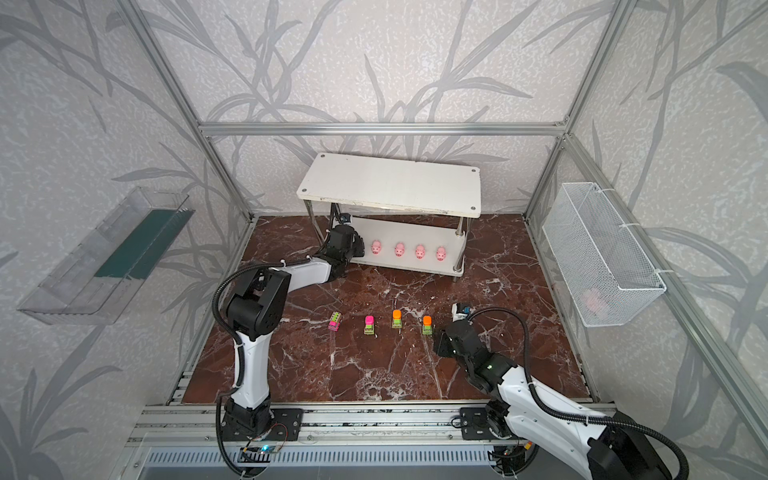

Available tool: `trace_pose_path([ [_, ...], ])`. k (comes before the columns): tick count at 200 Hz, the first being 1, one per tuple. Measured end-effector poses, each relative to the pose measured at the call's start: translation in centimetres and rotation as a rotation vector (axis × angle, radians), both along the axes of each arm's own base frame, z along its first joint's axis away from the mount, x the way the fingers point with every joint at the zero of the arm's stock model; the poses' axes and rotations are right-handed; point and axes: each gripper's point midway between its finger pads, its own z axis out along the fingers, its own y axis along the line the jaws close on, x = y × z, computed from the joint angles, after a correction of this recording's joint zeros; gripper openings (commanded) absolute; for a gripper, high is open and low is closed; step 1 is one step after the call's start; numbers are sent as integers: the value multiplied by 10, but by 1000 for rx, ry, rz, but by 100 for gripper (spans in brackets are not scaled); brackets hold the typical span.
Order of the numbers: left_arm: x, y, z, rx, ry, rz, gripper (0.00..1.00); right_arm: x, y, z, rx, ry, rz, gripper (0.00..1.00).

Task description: Place and organize the plastic toys onto the shelf

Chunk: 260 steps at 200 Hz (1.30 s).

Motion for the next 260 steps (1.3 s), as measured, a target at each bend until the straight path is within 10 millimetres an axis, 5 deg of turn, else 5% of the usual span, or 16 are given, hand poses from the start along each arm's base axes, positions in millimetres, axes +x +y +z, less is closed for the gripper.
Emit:
trace_pose_path([
  [129,-13,5,-5,-11,6,5,53,0,0,-6,-6,20,-5,55],
  [214,-36,8,46,-61,-66,-15,66,1,5,-9,8,27,4,55],
  [260,-64,16,48,-70,-53,-21,64,2,6,-10,14,24,4,55],
])
